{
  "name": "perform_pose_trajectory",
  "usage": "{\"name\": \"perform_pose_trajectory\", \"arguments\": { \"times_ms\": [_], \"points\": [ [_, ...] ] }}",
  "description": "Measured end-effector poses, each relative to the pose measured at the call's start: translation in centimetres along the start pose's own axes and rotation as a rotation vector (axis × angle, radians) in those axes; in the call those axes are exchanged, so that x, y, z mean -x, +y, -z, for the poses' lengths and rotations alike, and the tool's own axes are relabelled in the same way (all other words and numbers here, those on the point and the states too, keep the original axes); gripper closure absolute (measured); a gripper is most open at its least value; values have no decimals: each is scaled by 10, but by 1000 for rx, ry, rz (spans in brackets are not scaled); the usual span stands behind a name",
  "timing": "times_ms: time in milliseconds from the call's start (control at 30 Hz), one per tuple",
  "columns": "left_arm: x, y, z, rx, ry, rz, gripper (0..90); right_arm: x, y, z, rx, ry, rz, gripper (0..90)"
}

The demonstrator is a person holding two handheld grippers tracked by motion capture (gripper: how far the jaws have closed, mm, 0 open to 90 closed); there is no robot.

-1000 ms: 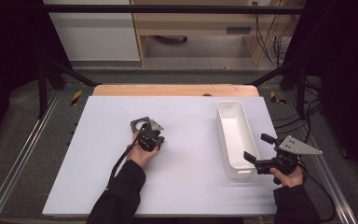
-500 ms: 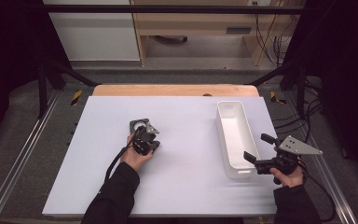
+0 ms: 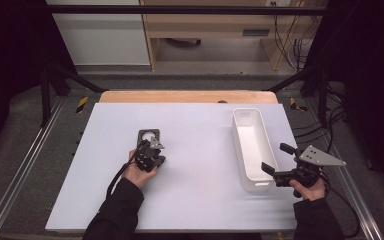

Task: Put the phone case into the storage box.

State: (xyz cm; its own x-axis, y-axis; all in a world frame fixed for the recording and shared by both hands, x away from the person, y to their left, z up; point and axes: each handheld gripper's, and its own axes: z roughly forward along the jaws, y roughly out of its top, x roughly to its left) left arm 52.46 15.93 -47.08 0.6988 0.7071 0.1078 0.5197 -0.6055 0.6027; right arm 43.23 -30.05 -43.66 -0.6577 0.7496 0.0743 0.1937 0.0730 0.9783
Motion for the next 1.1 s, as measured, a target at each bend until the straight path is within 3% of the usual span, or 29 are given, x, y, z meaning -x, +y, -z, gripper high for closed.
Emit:
{"name": "perform_pose_trajectory", "arguments": {
  "times_ms": [700, 1100],
  "points": [
    [-8, -25, 25, -25, 49, 8, 895, 0, 0, 0, 1, 1, 0, 4],
    [-19, -37, 35, -39, 79, 35, 895, 0, 0, 1, 0, 2, 1, 3]
  ]
}}
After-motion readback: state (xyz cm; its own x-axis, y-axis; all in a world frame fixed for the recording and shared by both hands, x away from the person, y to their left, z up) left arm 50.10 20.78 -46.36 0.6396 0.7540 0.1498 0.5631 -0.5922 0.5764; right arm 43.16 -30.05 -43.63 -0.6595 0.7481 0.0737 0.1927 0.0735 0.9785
